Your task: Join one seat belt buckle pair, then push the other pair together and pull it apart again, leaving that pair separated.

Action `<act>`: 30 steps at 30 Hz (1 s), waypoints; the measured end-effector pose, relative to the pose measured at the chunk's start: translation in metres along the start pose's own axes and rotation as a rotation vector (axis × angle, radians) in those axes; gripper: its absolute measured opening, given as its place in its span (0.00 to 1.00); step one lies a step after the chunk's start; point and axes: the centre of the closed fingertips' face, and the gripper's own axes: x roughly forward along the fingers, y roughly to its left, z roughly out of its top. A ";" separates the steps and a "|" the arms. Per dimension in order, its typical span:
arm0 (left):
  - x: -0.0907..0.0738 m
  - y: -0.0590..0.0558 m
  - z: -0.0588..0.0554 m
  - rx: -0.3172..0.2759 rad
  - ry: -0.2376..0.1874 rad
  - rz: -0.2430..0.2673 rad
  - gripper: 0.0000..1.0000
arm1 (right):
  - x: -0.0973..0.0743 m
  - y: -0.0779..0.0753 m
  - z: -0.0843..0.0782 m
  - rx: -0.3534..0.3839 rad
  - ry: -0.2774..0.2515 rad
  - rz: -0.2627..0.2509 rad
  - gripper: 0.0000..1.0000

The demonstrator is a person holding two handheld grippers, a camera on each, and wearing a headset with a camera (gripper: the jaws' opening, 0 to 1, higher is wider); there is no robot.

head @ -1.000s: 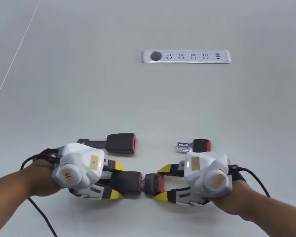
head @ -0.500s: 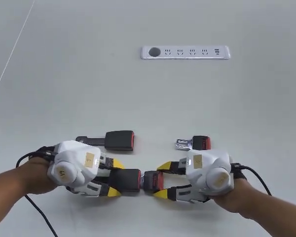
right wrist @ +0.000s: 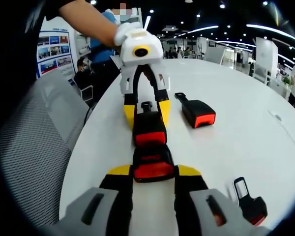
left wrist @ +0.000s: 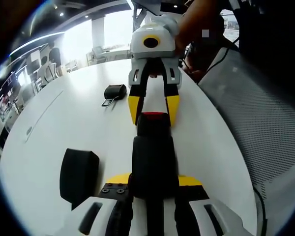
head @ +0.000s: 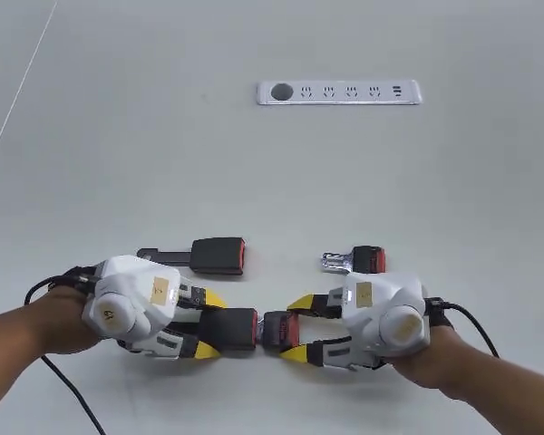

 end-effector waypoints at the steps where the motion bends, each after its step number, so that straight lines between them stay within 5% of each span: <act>1: 0.000 0.000 0.000 -0.001 0.000 0.000 0.32 | 0.000 0.000 0.000 -0.003 0.002 0.001 0.31; 7: 0.000 0.000 0.001 -0.016 0.007 -0.006 0.33 | 0.001 0.001 -0.001 0.011 0.004 0.001 0.32; 14: 0.002 -0.003 0.003 0.025 0.070 -0.007 0.34 | 0.001 0.002 0.000 -0.011 0.032 0.002 0.34; 16: 0.003 -0.003 0.005 0.033 0.087 0.003 0.35 | 0.000 0.001 0.003 0.009 0.021 -0.001 0.35; 19: 0.000 -0.005 0.002 -0.035 0.118 0.015 0.39 | -0.006 -0.008 0.020 0.044 -0.037 -0.054 0.47; 23: -0.011 -0.009 0.020 -0.097 0.047 0.017 0.58 | -0.016 -0.019 0.029 0.038 -0.058 -0.103 0.65; 26: -0.029 0.008 0.034 -0.134 -0.020 0.104 0.65 | -0.028 -0.029 0.031 0.047 -0.072 -0.138 0.67; 30: -0.040 0.023 0.030 -0.151 -0.023 0.155 0.69 | -0.048 -0.049 0.032 0.073 -0.090 -0.190 0.67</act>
